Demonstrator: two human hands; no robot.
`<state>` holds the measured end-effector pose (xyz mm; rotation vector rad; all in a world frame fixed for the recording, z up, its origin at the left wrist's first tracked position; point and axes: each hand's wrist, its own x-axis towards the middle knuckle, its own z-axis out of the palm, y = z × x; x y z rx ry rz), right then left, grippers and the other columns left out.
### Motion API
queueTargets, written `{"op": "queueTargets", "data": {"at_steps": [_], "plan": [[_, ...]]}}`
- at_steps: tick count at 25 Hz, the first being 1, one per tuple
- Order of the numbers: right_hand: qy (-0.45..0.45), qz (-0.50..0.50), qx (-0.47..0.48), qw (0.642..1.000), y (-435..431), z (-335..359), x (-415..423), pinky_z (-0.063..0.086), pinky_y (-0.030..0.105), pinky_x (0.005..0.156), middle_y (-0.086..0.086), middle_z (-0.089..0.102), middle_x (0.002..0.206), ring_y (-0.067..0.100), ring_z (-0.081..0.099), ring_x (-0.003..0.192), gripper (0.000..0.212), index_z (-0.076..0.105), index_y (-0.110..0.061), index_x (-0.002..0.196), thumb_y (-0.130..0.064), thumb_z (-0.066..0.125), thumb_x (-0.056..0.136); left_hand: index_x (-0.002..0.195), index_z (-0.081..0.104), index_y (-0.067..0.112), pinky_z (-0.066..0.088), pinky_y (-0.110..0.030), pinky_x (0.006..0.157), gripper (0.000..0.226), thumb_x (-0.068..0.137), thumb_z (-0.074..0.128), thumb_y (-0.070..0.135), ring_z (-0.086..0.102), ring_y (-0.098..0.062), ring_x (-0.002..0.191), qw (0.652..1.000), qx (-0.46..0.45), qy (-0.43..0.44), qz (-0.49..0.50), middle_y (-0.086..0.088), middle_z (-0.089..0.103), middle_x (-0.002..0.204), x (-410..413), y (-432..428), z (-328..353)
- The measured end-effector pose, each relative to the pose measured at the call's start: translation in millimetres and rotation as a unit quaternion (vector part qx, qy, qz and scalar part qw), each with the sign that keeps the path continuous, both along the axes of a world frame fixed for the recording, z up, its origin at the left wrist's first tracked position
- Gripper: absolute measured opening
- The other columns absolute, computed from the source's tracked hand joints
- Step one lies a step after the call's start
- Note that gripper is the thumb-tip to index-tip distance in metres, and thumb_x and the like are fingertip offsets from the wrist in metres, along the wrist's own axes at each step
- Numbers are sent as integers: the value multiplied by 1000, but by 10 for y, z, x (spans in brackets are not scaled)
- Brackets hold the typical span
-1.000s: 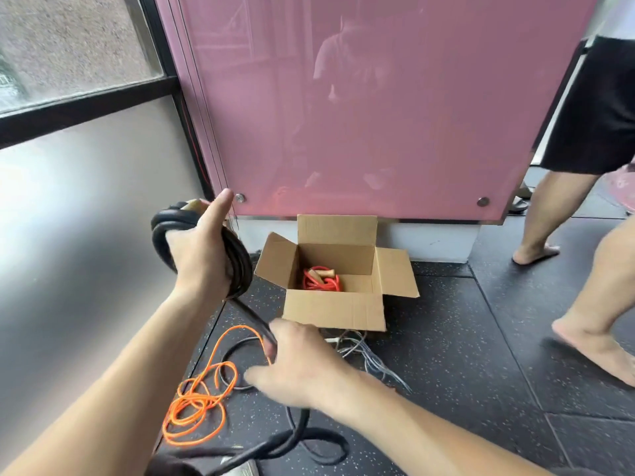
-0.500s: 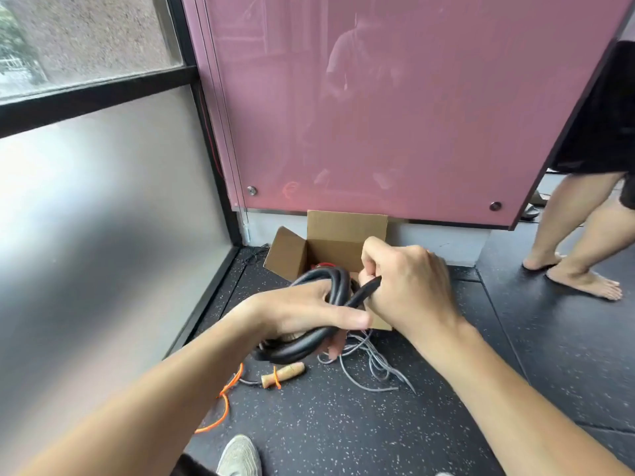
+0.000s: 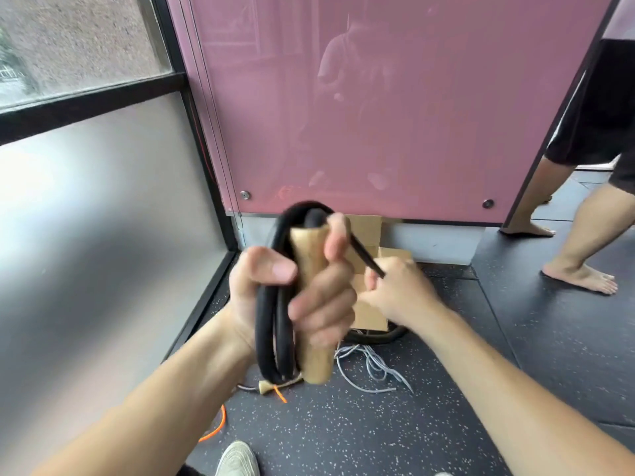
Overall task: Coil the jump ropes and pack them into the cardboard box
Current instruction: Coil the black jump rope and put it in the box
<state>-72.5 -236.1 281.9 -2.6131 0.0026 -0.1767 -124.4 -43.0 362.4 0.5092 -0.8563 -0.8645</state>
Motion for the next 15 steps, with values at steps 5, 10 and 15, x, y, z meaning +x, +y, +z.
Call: {"op": "queueTargets", "data": {"at_steps": [5,10,15], "plan": [[63,197,-78,975,684,3,-434,40,34,60,-4,65,82,23,61,78,41,46,-25,83,-30,84,68,81,47,20,30,-19,44,24,65,65,19,28,-13,42,862,0,98,497,4,32,50,535,237,53],[-157,275,-179,931,760,161,-552,30,30,61,7,67,66,32,62,65,26,54,-20,81,-4,71,70,79,55,16,45,-31,69,34,72,81,36,52,-16,67,625,262,2,735,1,53,69,776,486,-292],[-316,300,-207,876,626,118,-484,46,47,89,-2,54,53,22,46,76,25,55,-15,63,9,61,64,60,37,14,27,-22,45,59,80,79,50,29,-9,48,552,384,-179,719,1,30,54,666,403,-271]]}}
